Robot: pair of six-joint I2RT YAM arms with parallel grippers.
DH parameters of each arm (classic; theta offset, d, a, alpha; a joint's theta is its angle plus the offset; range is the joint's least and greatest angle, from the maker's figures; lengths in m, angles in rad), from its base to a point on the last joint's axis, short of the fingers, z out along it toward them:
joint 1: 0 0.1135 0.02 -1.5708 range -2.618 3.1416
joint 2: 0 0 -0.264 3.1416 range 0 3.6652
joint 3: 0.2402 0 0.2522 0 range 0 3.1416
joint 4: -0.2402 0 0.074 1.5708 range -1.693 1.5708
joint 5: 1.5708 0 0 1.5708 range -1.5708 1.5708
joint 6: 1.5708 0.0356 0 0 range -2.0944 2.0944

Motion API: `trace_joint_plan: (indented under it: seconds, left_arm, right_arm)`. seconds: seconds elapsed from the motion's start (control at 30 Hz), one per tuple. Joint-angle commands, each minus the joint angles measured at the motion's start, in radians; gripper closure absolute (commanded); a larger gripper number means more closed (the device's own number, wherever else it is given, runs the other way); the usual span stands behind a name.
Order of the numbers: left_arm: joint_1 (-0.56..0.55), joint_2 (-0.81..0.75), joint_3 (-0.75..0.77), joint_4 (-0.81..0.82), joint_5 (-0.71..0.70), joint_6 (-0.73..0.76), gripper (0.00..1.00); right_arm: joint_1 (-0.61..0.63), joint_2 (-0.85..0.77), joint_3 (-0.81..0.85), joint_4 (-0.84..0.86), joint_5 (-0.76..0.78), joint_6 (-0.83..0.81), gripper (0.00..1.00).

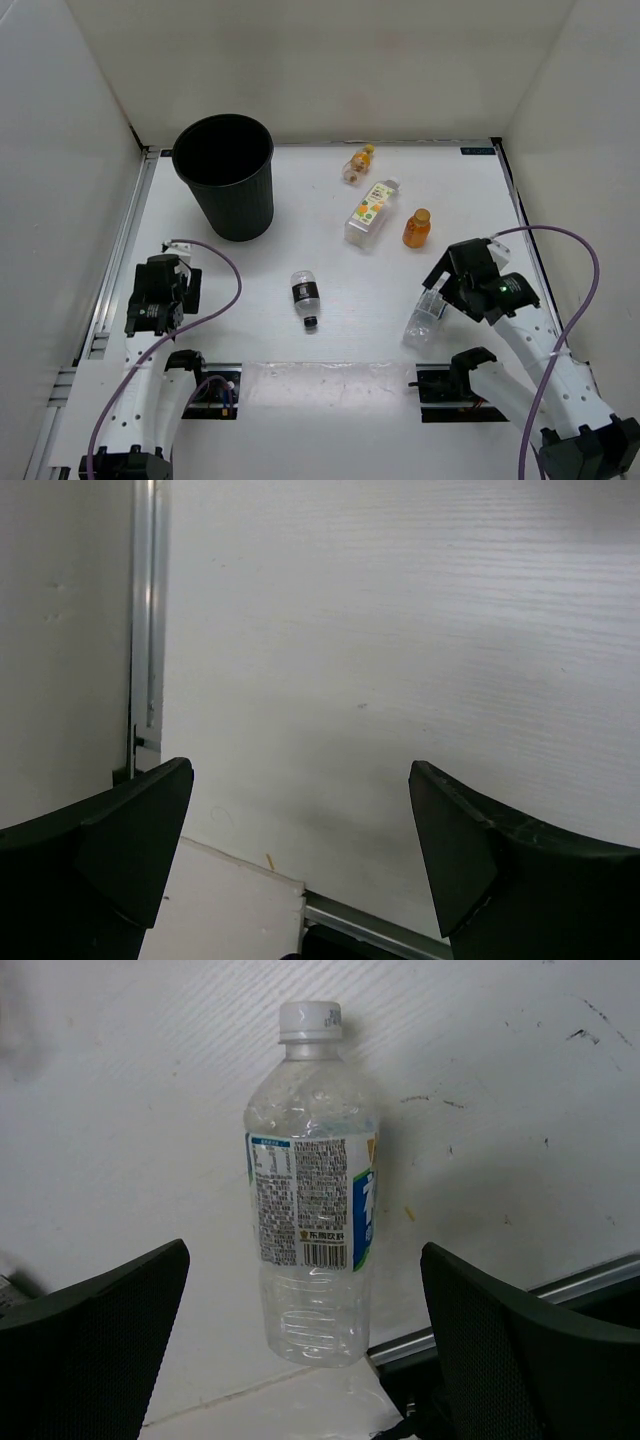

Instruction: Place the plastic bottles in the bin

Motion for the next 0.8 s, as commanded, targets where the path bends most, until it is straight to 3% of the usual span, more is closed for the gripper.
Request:
trace_joint_plan:
  seconds: [0.0, 0.13, 0.4, 0.77]
  left_arm:
    - [-0.012, -0.001, 0.042, 0.035, -0.174, -0.147, 0.00]
    - [-0.012, -0.001, 0.064, 0.035, -0.143, -0.085, 0.00]
    - [-0.012, -0.011, 0.042, 0.035, -0.155, -0.094, 0.00]
    - [-0.012, -0.011, 0.031, 0.026, -0.143, -0.094, 0.00]
  right_arm:
    - [0.002, 0.036, -0.012, 0.015, -0.049, -0.053, 0.00]
    - [0.002, 0.116, -0.003, 0.015, -0.061, -0.065, 0.00]
    - [0.002, 0.174, -0.052, 0.116, -0.087, -0.056, 0.00]
    - [0.002, 0.368, -0.041, 0.127, -0.075, -0.044, 0.00]
